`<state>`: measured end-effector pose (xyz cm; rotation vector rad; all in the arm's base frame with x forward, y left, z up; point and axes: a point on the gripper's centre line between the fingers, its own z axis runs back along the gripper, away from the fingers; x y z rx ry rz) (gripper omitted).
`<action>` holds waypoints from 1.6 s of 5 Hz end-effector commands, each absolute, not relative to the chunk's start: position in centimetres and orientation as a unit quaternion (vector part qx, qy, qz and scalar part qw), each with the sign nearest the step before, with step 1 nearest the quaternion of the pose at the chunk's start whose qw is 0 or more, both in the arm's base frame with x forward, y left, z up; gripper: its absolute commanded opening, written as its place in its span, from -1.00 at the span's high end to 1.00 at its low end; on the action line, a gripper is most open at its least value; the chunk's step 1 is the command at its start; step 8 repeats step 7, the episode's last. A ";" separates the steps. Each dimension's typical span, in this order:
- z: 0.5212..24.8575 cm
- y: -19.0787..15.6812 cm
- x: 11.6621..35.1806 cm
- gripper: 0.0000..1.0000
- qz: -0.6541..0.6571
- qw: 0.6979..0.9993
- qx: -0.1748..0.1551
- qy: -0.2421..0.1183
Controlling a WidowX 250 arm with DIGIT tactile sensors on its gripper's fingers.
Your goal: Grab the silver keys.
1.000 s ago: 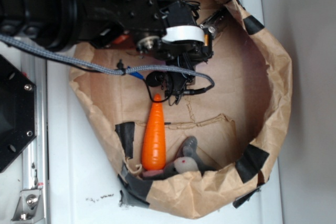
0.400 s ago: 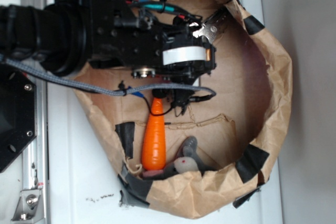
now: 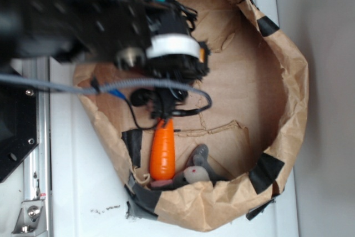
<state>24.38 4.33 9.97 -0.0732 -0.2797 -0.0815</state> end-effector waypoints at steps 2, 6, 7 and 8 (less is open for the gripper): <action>16.6 3.4 27.8 1.00 -0.031 0.985 -0.071 -0.152; 15.3 1.6 30.7 1.00 0.026 0.991 -0.001 -0.135; 15.2 1.1 30.7 1.00 0.028 0.990 0.003 -0.140; 15.2 1.1 30.7 1.00 0.028 0.990 0.003 -0.140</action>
